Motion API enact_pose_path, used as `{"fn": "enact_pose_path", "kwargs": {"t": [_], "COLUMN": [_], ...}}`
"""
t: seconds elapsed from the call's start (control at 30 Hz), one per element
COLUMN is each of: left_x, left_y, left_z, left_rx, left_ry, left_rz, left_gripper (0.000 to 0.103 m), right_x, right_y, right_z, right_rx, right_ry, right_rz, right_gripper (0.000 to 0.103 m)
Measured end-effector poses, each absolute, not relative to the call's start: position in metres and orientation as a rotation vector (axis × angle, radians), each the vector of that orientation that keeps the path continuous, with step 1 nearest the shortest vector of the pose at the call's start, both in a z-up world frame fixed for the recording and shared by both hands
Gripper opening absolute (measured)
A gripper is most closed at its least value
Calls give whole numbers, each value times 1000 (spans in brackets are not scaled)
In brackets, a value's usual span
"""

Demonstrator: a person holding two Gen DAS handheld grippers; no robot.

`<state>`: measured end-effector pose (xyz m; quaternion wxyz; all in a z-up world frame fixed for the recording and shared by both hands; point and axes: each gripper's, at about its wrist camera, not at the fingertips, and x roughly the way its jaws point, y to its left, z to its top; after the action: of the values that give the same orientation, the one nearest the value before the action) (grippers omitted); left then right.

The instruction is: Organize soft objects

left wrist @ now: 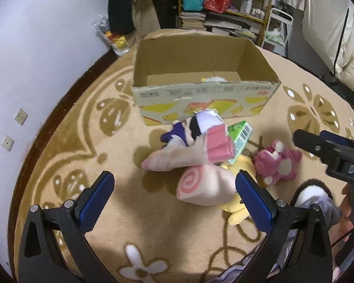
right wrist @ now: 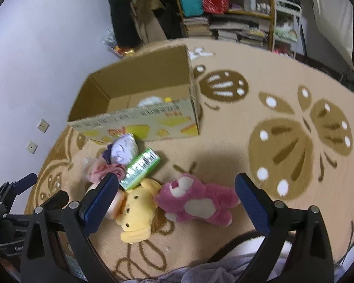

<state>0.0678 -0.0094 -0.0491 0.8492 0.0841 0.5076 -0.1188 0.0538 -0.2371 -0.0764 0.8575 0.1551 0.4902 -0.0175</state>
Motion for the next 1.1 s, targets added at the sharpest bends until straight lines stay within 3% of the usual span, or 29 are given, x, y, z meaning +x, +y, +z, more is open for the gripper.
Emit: {"fn": "enact_pose_path", "kwargs": {"t": [0.6,1.1], "left_x": [81,81], "left_y": [-52,-60], "left_z": [-88,-111], "left_rx": [266,331], "left_ry": [1163,1214], "left_rz": [-382,-356], "left_gripper": [102,102], "right_x": [75,81], "right_y": [-245,-247], "right_z": [-141,-163], "right_rx": [422,457], "right_ry": [1232,1271], "right_rz": [-94,-117], "right_gripper": [103,103]}}
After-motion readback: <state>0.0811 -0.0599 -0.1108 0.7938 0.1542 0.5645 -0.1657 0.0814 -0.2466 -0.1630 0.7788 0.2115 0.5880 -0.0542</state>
